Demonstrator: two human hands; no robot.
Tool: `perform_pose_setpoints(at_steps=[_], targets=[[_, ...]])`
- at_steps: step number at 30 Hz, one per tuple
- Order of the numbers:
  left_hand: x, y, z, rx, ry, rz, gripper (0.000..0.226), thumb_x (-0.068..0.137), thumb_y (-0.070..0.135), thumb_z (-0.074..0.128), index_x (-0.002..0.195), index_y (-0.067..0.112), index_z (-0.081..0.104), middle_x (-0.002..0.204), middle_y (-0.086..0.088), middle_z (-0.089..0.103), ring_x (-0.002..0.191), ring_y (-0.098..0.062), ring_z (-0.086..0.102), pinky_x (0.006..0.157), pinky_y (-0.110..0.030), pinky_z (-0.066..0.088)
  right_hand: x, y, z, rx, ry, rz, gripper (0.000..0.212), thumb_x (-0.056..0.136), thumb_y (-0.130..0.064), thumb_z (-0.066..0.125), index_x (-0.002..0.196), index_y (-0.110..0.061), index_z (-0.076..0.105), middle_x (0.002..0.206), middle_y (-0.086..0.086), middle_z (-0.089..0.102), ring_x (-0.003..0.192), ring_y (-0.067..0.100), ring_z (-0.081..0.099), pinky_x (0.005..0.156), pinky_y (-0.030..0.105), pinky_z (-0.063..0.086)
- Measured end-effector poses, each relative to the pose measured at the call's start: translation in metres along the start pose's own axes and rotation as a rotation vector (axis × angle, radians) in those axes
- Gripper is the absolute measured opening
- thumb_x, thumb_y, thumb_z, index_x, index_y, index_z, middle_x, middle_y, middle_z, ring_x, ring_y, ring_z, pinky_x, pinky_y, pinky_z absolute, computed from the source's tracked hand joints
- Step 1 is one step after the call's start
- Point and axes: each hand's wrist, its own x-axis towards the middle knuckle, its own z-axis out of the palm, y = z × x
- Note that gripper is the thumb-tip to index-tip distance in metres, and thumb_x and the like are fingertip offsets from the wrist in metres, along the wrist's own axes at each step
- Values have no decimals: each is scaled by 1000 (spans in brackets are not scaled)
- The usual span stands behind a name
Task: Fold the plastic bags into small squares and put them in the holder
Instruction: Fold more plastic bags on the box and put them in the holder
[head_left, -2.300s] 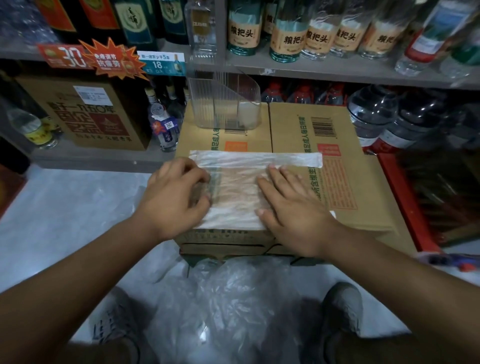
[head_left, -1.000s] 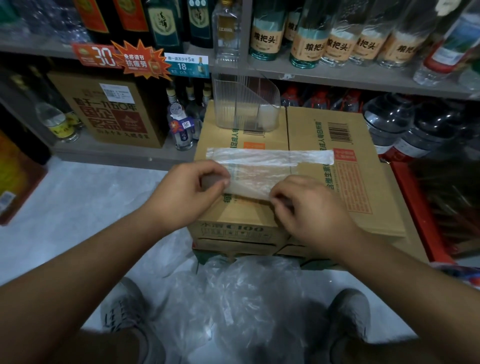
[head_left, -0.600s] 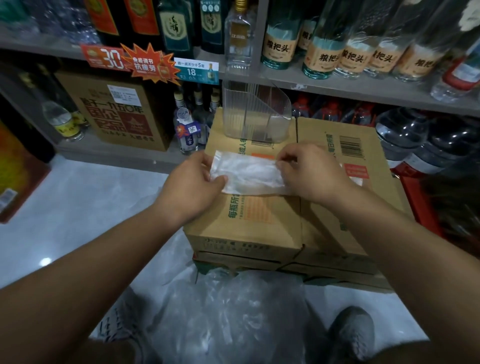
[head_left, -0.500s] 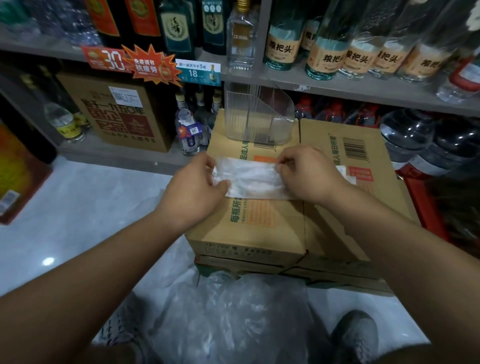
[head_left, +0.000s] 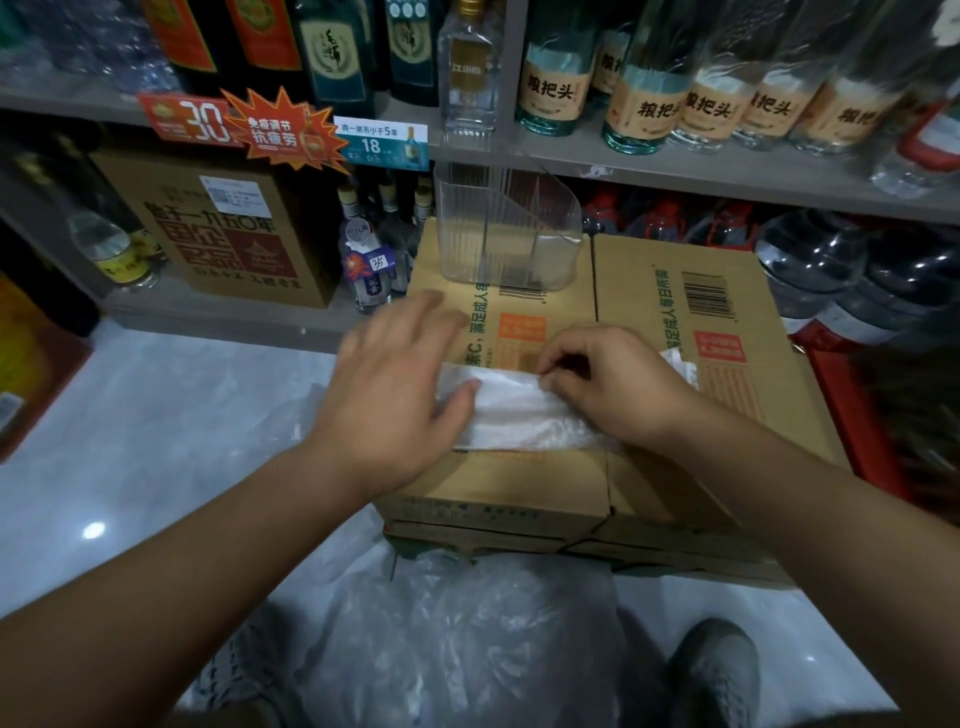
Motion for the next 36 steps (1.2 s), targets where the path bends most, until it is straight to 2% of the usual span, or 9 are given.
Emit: perform_pose_setpoints(at_steps=[5,16,19,22,25,28,30,32,36], targets=[[-10,4,23,129,-422,148,78,95,62,11,162,22,15,171,-3,1,156,-13,-9,126,-41,-7,-9,4,4,-24,21,-6,11,91,-21,72,102,-22,73,101,-8,65,98,11,57,91,36,49],[-19,2,35,195,-421,127,78,95,64,-4,162,23,-8,168,3,-18,151,-7,-26,124,-40,-15,-34,32,-22,-263,212,191,23,94,-41,64,114,-28,66,111,-6,57,113,20,49,97,42,41],[-18,2,35,205,-428,125,80,93,65,-7,161,23,-10,168,2,-19,151,-9,-27,124,-41,-14,-47,10,-13,-278,229,21,23,96,-39,58,112,-25,65,115,-6,55,113,16,45,97,41,39],[-18,3,34,218,-433,120,83,90,66,-10,161,23,-12,167,2,-21,151,-11,-28,124,-43,-13,-64,-5,5,-251,86,-240,24,88,-43,65,98,-22,68,105,-4,58,103,20,52,87,42,46],[-18,3,34,210,-434,109,82,91,67,-8,160,25,-15,167,3,-24,150,-12,-30,124,-45,-13,-72,2,13,-305,-3,-296,26,88,-45,61,95,-22,69,101,-4,60,97,21,55,82,43,48],[-20,2,32,173,-368,116,77,97,66,5,162,25,-4,169,-2,-14,154,-15,-20,124,-48,-8,-74,11,13,-334,40,-307,14,92,-32,62,91,-19,68,98,-3,61,93,22,55,80,43,49],[-22,3,27,117,-248,191,70,99,64,21,156,24,31,165,-9,20,152,-23,12,122,-47,6,-75,14,13,-340,70,-325,9,92,-26,63,90,-18,68,97,-3,62,91,22,55,79,41,48],[-24,4,21,85,-142,318,56,97,63,36,127,22,59,132,-4,50,127,-23,41,108,-44,22,-75,13,13,-344,84,-328,6,92,-22,64,89,-18,67,96,-3,62,90,21,55,78,37,47],[-28,-1,18,85,-135,343,46,90,65,46,105,25,65,101,8,54,102,-17,50,92,-40,31,-70,8,9,-304,82,-286,4,90,-19,65,88,-19,62,90,-5,60,86,18,53,76,33,44]])
